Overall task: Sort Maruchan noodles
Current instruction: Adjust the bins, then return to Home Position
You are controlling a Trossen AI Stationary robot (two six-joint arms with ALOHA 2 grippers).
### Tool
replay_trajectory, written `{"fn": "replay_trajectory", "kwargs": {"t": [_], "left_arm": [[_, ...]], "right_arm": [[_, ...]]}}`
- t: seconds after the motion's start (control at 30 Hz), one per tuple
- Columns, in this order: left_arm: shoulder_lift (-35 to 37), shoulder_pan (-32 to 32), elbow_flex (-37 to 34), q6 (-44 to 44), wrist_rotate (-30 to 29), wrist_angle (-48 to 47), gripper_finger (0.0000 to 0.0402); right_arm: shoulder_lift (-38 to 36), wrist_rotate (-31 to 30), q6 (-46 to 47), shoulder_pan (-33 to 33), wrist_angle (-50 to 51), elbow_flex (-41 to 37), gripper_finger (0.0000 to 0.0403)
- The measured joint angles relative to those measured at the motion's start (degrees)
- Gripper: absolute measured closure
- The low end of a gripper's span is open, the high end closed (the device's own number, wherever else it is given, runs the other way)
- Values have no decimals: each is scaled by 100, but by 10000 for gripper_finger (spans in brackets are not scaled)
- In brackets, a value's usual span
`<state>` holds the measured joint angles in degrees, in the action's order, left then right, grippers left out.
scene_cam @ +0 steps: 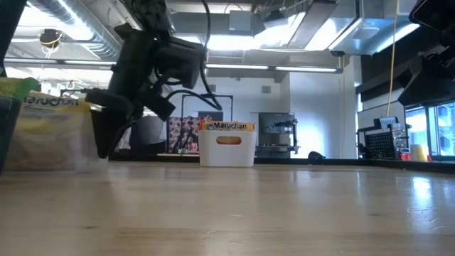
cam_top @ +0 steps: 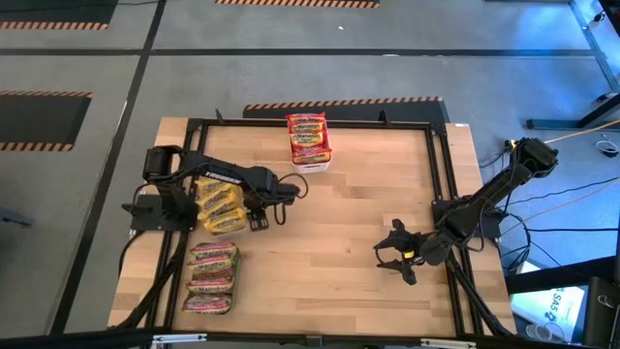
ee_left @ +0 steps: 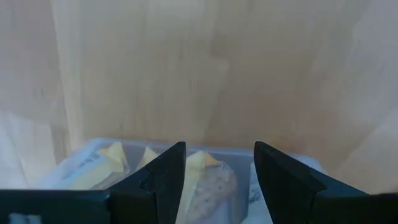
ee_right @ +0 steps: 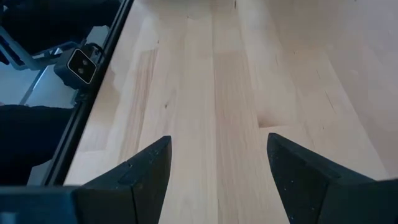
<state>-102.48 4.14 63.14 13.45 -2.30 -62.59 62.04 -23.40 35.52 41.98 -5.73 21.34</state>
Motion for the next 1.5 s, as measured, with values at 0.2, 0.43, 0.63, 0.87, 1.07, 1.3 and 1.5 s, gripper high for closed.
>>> {"fn": "replay_trajectory", "kwargs": {"t": [0.2, 0.43, 0.63, 0.87, 1.07, 1.3, 1.5], "left_arm": [[0, -250, -5, 104, -12, -447, 217], [0, -469, -5, 290, -8, -1040, 217], [120, -610, 486, 620, 13, -847, 217], [1500, -1305, 220, 627, -121, 2559, 217], [2845, -1474, -1186, 231, -233, 5062, 217], [4104, -1448, -2622, -184, -529, 6627, 217], [4487, -1460, -2886, 582, -908, 6706, 217]], "right_arm": [[1, 1, -1, 1, 29, 2, 162], [2, 4, -4, 1, 32, 0, 162], [0, 4, -28, -1, -16, 0, 162], [-4, -379, -21, -6, -236, 2, 162], [-93, -435, -276, -535, -176, 0, 162], [-600, 1013, -1312, -1934, -84, -2, 222], [-1267, 2336, -2344, -3407, -57, 2, 309]]}}
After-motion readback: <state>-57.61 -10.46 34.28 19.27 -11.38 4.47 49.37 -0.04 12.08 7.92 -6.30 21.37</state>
